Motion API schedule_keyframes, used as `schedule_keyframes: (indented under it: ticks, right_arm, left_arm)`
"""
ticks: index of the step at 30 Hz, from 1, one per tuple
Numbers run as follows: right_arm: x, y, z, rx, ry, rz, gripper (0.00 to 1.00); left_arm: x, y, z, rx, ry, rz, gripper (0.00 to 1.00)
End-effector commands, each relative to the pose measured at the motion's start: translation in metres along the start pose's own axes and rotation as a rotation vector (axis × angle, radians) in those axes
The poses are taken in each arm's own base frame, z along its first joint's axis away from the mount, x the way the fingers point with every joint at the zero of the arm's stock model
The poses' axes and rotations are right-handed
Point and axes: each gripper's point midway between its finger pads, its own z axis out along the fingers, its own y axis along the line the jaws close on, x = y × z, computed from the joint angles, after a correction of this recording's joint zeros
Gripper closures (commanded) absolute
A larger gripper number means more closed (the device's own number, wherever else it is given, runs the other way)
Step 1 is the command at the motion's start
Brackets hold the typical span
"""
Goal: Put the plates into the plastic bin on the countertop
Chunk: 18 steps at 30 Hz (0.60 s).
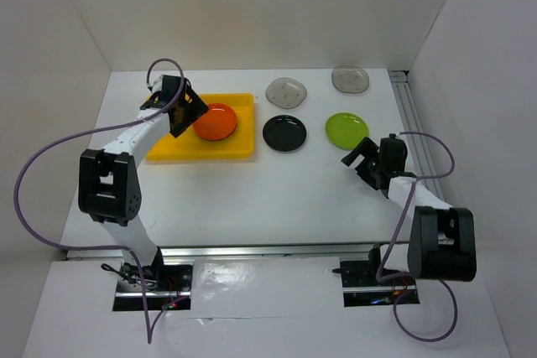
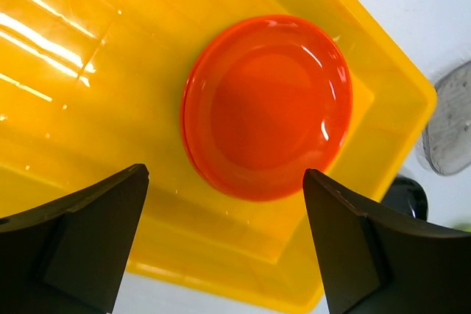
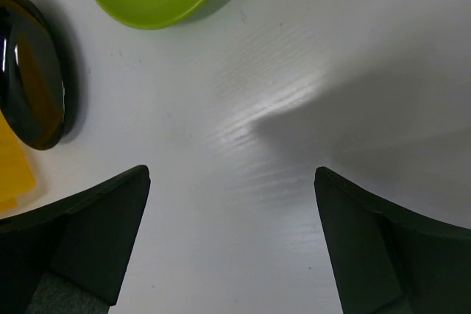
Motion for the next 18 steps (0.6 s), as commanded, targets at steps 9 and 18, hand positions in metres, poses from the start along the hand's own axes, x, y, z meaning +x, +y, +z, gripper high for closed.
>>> schedule_keyframes:
  ticks: [9, 18]
  right_arm:
    - [-0.05, -0.022, 0.069, 0.001, -0.054, 0.083, 0.04]
    - [-0.029, -0.054, 0.123, 0.092, 0.082, 0.167, 0.55]
  left_arm:
    - [0.03, -0.021, -0.132, 0.206, -0.008, 0.112, 0.0]
    - [0.089, -0.025, -0.171, 0.353, 0.057, 0.222, 0.0]
